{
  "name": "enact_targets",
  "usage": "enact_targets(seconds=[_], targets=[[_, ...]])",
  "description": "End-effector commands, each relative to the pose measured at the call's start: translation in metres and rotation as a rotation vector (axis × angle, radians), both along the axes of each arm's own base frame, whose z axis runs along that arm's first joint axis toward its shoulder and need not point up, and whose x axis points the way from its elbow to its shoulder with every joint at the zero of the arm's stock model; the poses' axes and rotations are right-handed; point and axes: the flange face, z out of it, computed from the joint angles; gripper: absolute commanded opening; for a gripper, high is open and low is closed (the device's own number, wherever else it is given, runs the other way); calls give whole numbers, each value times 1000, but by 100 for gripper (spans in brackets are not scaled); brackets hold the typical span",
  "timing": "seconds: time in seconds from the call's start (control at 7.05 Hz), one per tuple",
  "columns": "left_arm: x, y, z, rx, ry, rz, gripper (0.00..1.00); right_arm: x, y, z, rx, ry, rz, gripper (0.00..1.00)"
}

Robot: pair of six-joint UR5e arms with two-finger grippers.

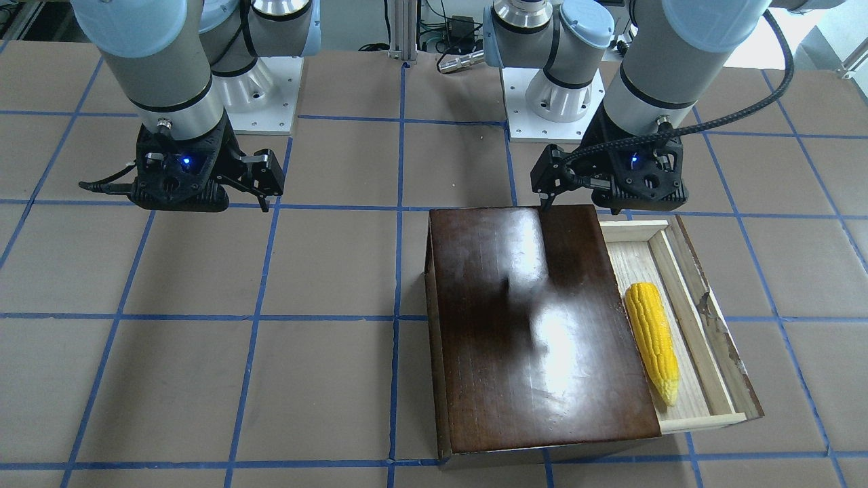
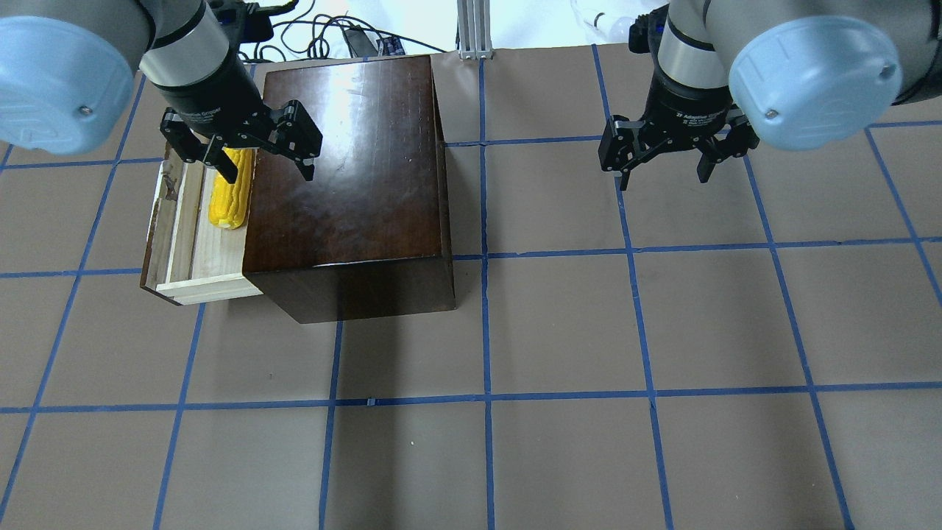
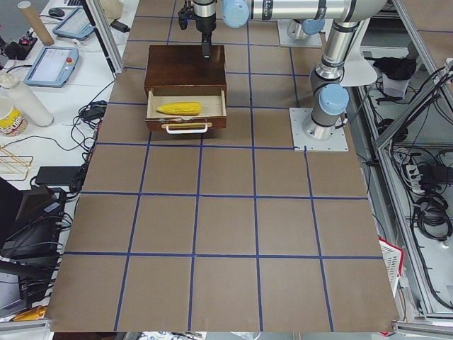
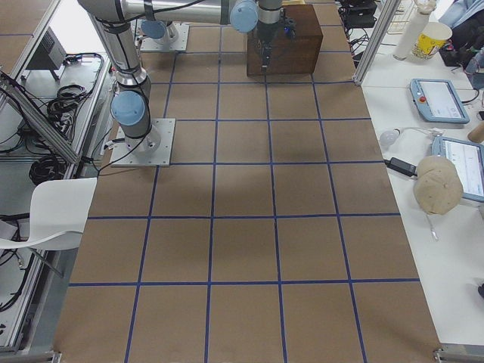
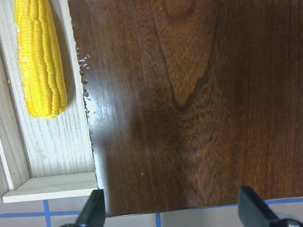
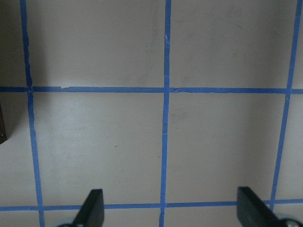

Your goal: Open drawer and put corn inside

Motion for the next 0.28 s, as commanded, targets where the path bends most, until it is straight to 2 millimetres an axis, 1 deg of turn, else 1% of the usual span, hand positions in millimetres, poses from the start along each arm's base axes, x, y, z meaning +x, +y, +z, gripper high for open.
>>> enact_targets(seconds=[0.0,0.14], targets=[[4,1,5,-11,2,-3,100,0,0,1,-2,0,0,100],[4,2,3,-5,-7,-5,100,0,0,1,-1,0,0,100]])
